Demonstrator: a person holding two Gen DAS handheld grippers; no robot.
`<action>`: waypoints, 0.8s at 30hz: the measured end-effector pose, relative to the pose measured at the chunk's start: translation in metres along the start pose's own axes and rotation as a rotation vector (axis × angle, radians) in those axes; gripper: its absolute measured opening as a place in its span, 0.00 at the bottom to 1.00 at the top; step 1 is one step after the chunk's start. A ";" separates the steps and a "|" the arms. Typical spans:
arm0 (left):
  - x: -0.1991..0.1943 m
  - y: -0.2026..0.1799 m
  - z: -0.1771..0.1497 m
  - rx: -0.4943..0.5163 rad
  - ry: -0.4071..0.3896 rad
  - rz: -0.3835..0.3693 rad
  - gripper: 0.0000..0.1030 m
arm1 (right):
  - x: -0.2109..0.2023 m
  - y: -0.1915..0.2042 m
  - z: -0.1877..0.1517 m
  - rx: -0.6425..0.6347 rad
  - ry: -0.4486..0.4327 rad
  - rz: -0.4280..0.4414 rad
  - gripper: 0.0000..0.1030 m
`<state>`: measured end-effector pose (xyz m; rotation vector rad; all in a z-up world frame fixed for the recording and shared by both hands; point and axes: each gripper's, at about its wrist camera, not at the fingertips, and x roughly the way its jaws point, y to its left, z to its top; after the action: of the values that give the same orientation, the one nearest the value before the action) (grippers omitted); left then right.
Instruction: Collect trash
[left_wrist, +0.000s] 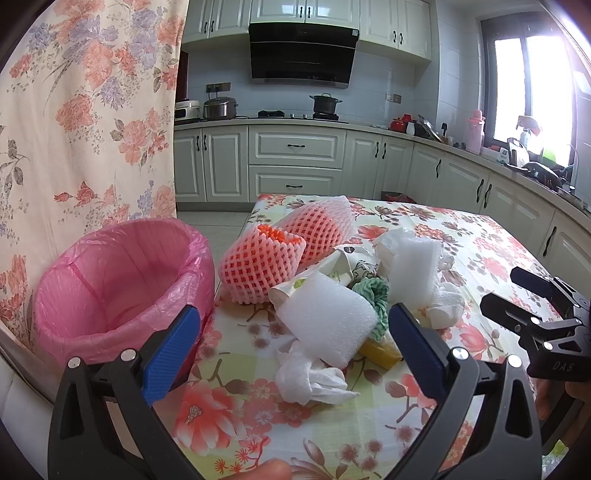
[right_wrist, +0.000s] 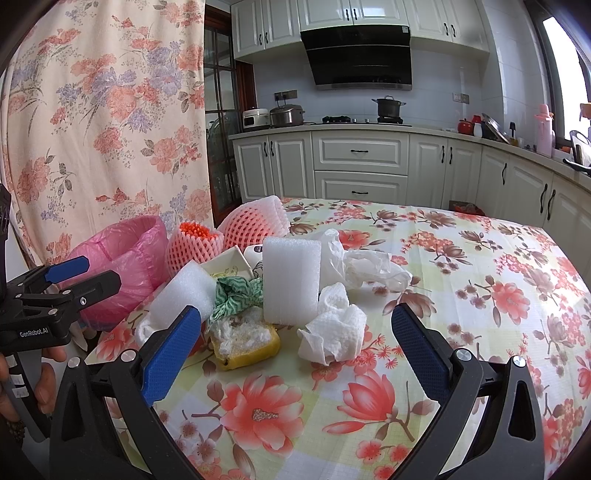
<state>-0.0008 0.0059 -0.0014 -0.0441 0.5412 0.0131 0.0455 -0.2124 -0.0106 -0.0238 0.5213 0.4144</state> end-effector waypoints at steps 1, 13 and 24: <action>0.000 0.000 0.000 -0.001 0.001 -0.001 0.96 | 0.000 0.000 0.000 0.000 0.000 0.000 0.94; 0.001 0.003 -0.001 -0.019 0.011 -0.024 0.96 | 0.003 -0.001 -0.003 0.000 0.007 0.000 0.94; 0.015 0.011 -0.009 -0.066 0.090 -0.078 0.96 | 0.018 -0.012 -0.007 0.020 0.075 -0.027 0.94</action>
<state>0.0071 0.0160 -0.0177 -0.1309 0.6281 -0.0478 0.0605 -0.2172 -0.0265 -0.0267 0.5980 0.3833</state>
